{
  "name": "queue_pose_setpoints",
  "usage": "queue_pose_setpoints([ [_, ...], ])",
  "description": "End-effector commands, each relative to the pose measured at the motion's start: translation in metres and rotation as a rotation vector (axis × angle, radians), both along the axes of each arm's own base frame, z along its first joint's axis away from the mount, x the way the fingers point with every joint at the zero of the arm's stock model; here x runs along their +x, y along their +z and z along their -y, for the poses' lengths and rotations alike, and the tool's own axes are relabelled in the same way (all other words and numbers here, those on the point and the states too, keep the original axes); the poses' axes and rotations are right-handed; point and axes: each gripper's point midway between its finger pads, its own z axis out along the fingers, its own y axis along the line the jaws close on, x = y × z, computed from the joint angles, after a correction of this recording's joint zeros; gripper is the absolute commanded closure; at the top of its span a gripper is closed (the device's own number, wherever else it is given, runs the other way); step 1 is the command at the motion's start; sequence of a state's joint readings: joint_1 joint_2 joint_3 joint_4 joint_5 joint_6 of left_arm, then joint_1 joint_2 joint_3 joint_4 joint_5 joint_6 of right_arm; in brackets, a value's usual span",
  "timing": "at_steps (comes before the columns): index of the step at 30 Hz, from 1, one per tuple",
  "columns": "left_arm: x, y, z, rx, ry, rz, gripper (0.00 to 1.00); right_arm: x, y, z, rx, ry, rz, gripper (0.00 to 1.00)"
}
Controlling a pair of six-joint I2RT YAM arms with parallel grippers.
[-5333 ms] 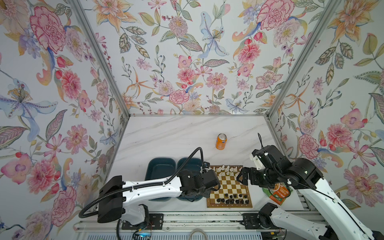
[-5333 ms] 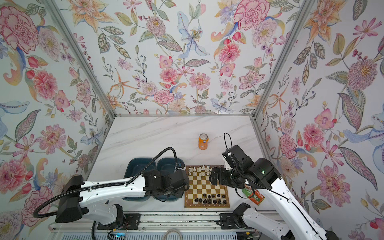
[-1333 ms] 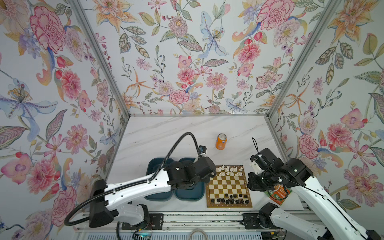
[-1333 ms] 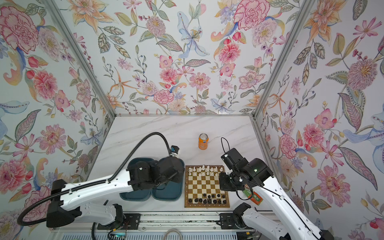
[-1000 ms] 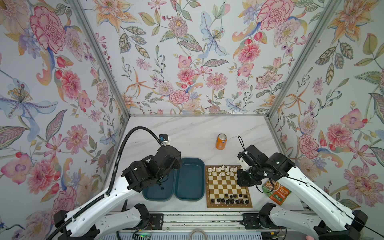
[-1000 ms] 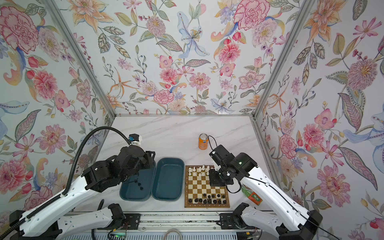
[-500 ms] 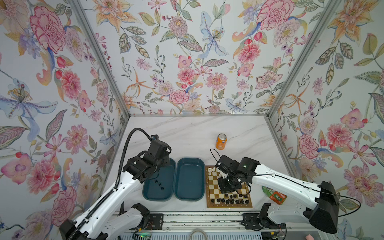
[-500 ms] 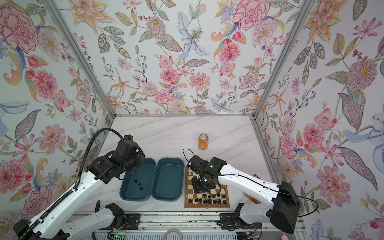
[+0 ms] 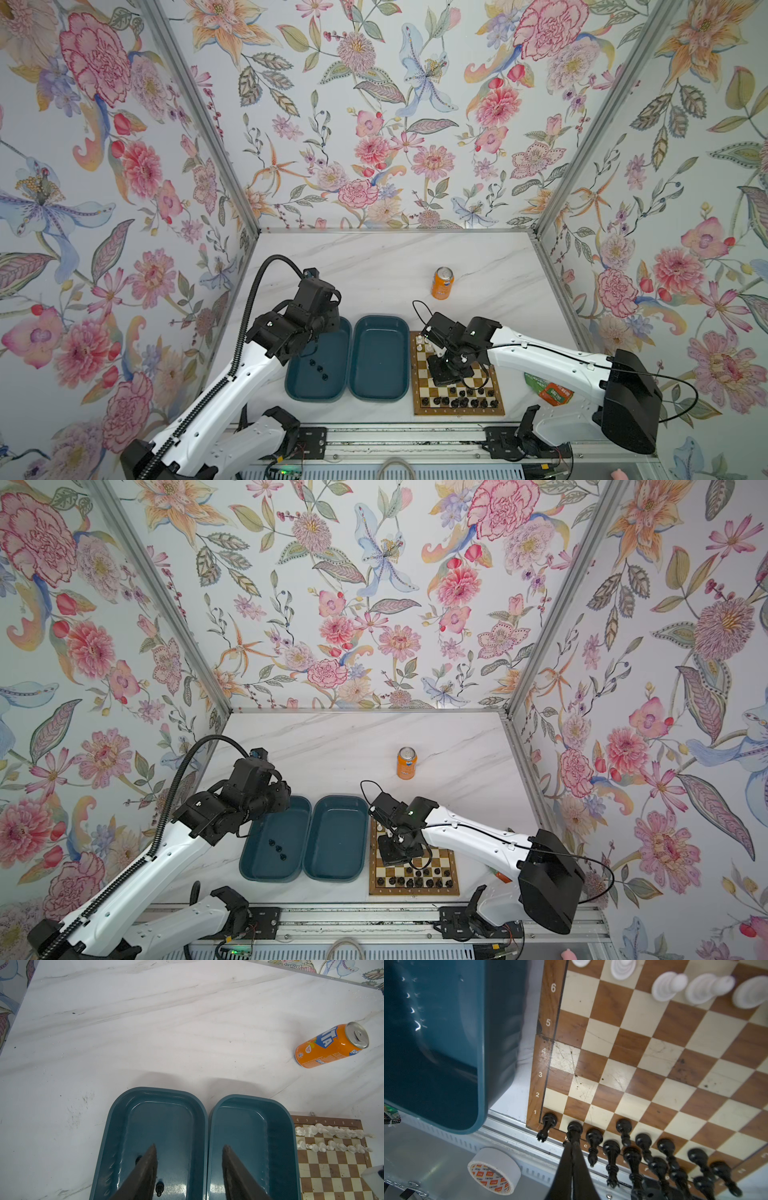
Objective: Set up the chess pieces on the board
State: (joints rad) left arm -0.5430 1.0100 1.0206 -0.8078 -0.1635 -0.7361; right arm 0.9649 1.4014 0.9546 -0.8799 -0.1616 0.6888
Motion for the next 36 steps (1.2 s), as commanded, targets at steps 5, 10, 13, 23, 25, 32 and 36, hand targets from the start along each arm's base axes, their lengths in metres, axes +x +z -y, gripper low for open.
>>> queue_pose_setpoints([
  [5, -0.002, 0.005, -0.005, 0.007, 0.003, 0.012, 0.47, -0.008, -0.02, 0.006, -0.019, 0.01, -0.041, 0.93],
  [10, -0.002, 0.002, -0.005, 0.008, 0.003, 0.004, 0.47, -0.009, -0.025, 0.005, -0.018, 0.007, -0.051, 0.93],
  [13, -0.001, 0.002, -0.005, 0.007, 0.002, 0.005, 0.47, -0.009, -0.029, 0.005, -0.02, 0.008, -0.056, 0.92],
  [23, -0.005, 0.003, -0.007, 0.001, 0.01, 0.002, 0.48, -0.013, -0.041, 0.006, -0.033, 0.01, -0.085, 0.92],
  [25, -0.006, 0.002, -0.008, 0.0, 0.013, 0.002, 0.48, -0.014, -0.042, 0.008, -0.037, 0.009, -0.088, 0.92],
  [32, -0.006, 0.0, -0.008, -0.001, 0.014, -0.003, 0.48, -0.017, -0.045, 0.008, -0.033, 0.01, -0.102, 0.92],
  [36, -0.007, -0.002, -0.008, 0.002, 0.014, -0.008, 0.48, -0.018, -0.046, 0.008, -0.032, 0.015, -0.11, 0.92],
])
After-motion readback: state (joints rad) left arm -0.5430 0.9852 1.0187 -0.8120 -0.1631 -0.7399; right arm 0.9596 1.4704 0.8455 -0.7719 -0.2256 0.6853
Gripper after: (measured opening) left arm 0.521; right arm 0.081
